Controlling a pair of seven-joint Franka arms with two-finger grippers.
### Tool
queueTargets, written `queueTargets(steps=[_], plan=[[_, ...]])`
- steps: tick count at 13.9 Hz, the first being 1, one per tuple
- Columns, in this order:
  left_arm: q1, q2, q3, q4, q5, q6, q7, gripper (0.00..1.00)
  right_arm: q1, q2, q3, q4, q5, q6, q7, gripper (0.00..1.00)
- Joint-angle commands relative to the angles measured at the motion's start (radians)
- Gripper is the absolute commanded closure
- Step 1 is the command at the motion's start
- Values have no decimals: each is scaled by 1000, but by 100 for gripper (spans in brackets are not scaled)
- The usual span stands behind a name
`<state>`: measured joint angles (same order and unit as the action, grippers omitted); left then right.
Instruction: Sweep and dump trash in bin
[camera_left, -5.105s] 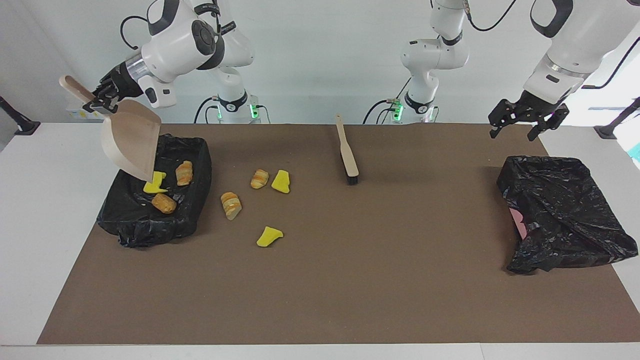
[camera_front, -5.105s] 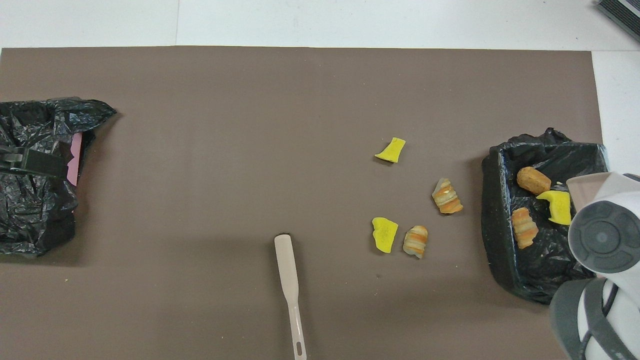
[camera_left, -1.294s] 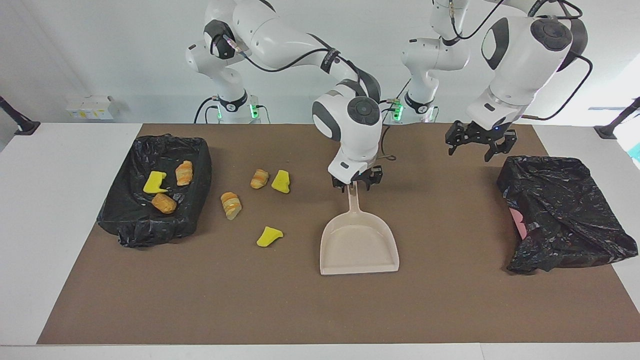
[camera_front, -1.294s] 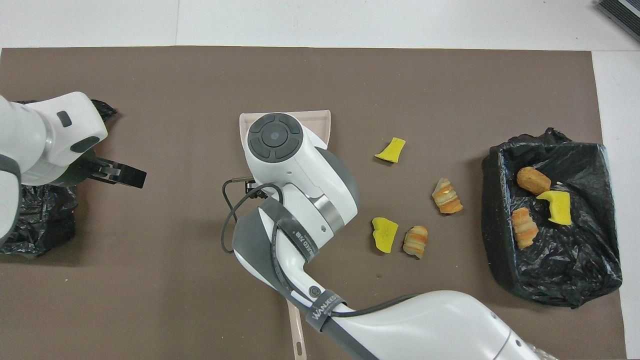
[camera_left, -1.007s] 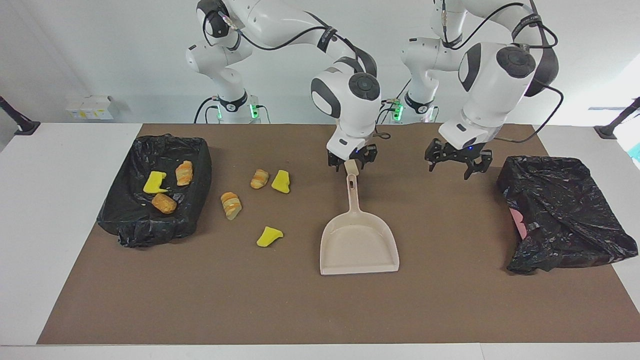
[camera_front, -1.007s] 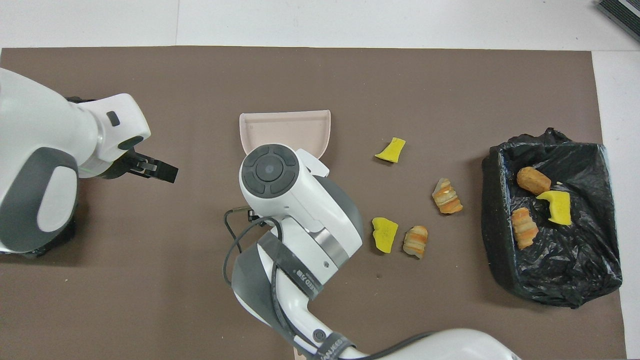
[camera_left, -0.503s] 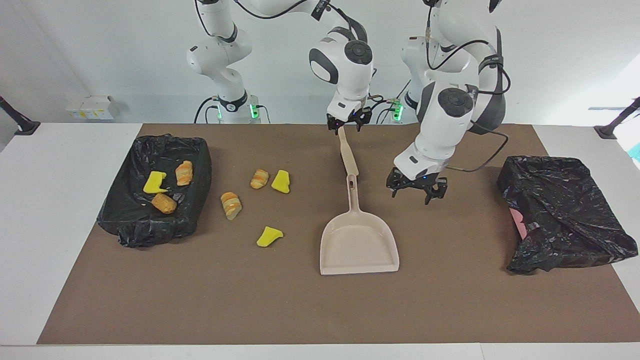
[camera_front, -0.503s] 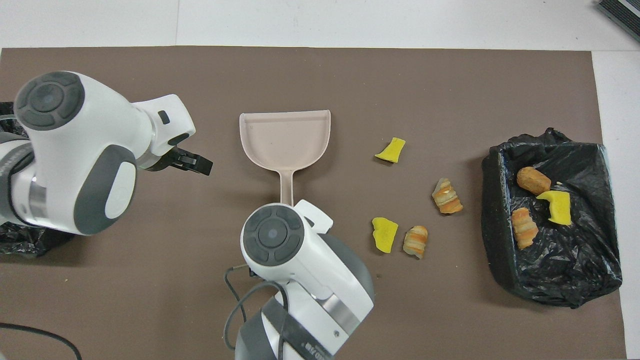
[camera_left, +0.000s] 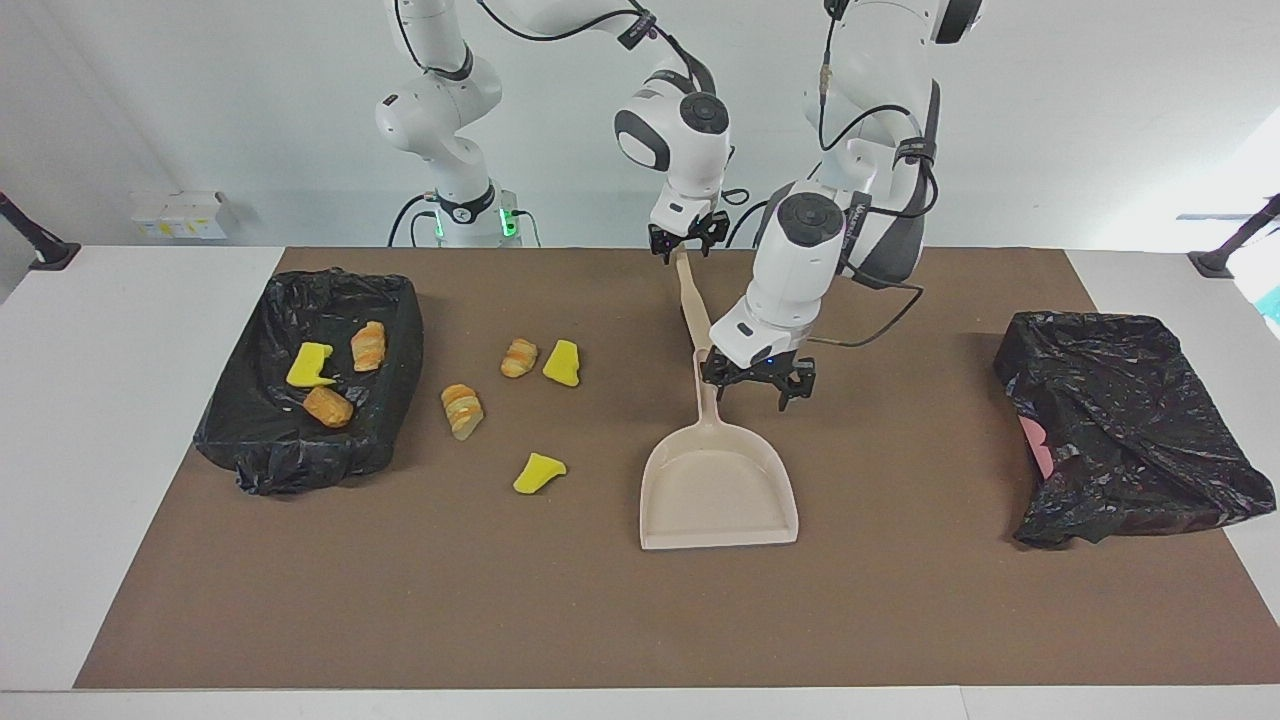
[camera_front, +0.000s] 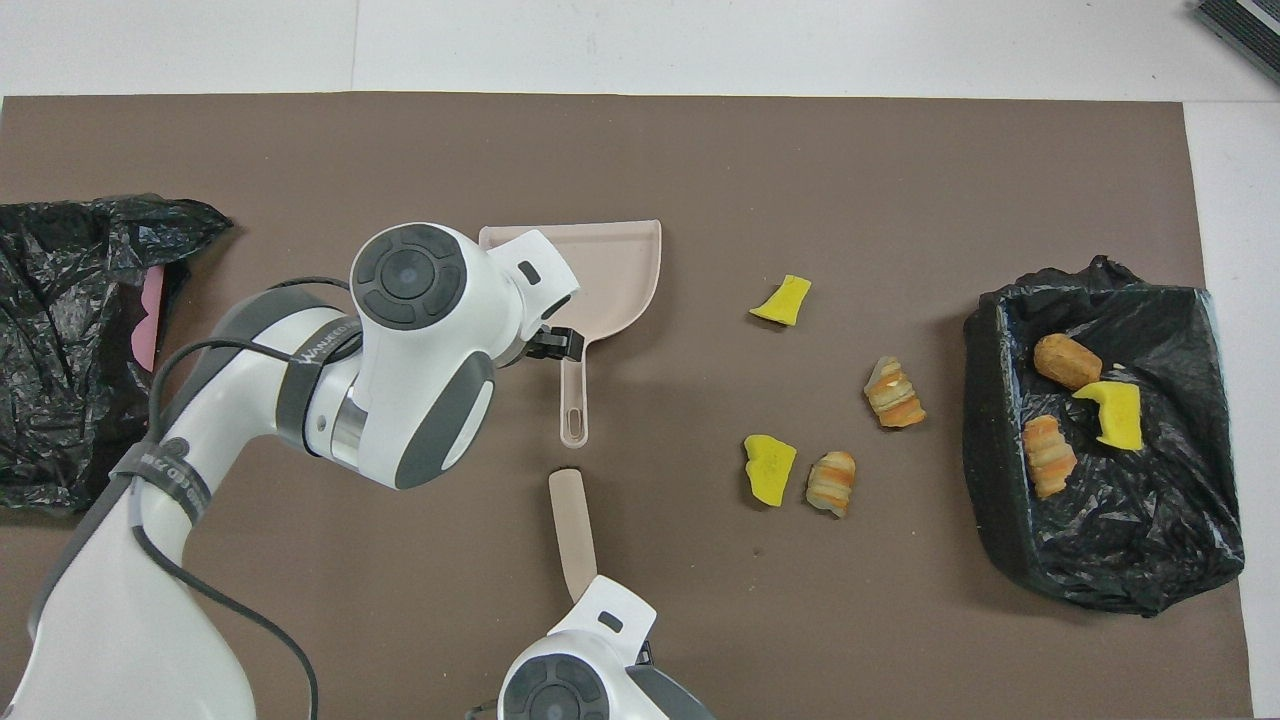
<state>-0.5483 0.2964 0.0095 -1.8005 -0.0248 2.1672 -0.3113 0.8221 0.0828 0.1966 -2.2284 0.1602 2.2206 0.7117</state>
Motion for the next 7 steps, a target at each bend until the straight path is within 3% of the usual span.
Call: queueTargets(steps=[1, 3, 4, 7], plan=[[-67, 27, 18, 0, -1, 20, -95, 0, 3, -34, -3, -39, 28, 25, 11, 42], [-84, 41, 18, 0, -3, 20, -158, 0, 0, -29, -3, -36, 28, 22, 11, 58], [-84, 41, 18, 1, -3, 20, -214, 17, -3, -26, -5, -33, 28, 22, 11, 59], [-85, 41, 17, 0, -4, 16, -348, 86, -9, -18, -6, -25, 27, 28, 12, 63]])
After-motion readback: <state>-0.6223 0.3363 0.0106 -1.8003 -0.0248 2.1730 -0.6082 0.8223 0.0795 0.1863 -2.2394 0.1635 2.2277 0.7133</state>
